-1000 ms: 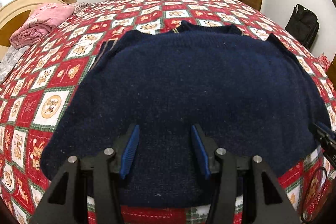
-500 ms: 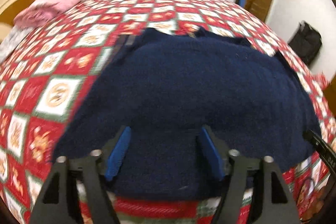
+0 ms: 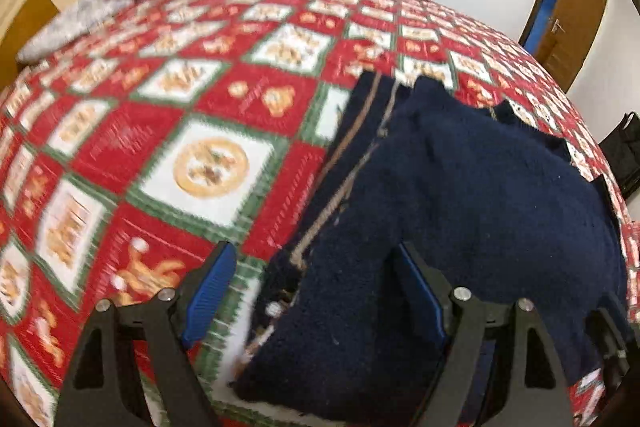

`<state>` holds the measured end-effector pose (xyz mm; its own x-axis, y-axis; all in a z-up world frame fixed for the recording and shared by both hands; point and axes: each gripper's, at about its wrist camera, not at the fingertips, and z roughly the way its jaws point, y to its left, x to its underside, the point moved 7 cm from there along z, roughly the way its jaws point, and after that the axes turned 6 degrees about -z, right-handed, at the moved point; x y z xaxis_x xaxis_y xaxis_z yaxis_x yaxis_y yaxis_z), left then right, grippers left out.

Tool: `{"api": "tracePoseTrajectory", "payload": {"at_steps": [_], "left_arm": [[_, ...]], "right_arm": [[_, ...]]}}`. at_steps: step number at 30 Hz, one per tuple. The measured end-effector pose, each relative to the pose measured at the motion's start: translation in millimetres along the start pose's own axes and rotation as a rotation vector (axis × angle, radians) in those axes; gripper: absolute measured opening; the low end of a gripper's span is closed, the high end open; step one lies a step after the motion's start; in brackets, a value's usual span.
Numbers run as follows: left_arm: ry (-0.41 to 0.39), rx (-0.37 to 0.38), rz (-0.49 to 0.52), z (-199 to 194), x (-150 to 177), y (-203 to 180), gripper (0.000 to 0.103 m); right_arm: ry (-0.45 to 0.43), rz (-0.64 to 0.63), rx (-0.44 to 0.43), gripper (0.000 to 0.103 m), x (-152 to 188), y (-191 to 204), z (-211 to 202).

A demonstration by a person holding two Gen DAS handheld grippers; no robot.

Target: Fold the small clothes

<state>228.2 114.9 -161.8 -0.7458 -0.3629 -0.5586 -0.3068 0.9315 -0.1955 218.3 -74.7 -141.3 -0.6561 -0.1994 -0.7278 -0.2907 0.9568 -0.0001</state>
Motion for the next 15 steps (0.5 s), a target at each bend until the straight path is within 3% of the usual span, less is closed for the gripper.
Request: {"api": "tracePoseTrajectory", "payload": {"at_steps": [2,3,11,12,15], "left_arm": [[-0.004,0.028,-0.024,0,3,0,0.084],[-0.006,0.029,-0.027,0,3,0,0.086],[-0.032,0.020,-0.008,2,3,-6,0.087],[-0.033,0.032,-0.003,3,3,-7,0.083],[-0.021,0.100,0.011,1,2,-14,0.059]], "right_arm": [[0.105,0.041,-0.017,0.040,20,1,27],[0.054,0.057,-0.023,0.040,22,-1,24],[0.051,0.045,-0.024,0.040,22,1,24],[0.050,0.046,-0.023,0.040,22,1,25],[0.050,0.049,-0.020,0.041,21,0,25]]}}
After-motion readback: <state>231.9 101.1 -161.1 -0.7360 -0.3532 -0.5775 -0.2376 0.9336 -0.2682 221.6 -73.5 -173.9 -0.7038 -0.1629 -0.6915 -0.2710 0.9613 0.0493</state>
